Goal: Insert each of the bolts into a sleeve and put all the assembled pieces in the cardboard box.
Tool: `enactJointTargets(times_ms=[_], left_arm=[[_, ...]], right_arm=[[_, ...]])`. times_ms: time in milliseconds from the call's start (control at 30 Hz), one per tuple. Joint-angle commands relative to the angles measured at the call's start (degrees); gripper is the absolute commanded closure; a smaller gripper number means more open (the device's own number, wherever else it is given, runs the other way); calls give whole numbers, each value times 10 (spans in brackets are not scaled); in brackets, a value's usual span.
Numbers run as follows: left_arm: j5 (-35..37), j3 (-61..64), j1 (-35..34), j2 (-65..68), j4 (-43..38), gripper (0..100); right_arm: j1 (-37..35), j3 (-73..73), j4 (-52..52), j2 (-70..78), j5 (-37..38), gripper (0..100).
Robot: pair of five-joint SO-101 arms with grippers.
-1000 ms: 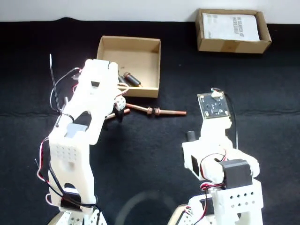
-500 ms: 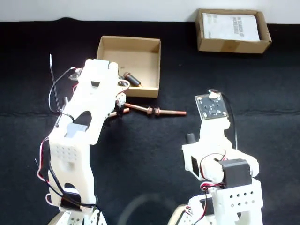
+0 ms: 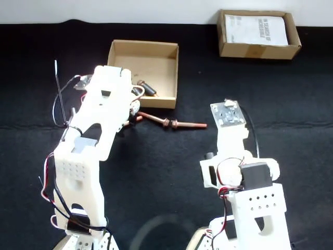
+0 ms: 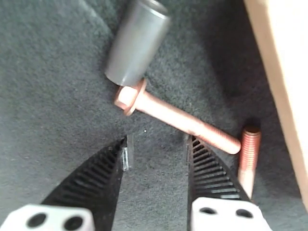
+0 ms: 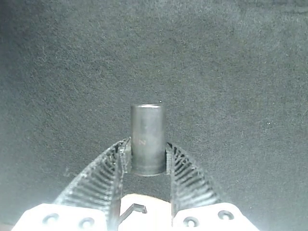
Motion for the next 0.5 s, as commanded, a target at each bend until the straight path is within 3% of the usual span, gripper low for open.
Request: enactJointTargets(times_ms=[0, 300, 467], left_arm=[[8, -22, 2, -4, -4, 814], [35, -23, 2, -11, 4, 815], [36, -72, 11, -41, 70, 815]], right_arm=[[1, -9, 0, 3, 5, 991], [1, -9, -3, 4, 5, 991], [1, -7, -1, 4, 5, 991]])
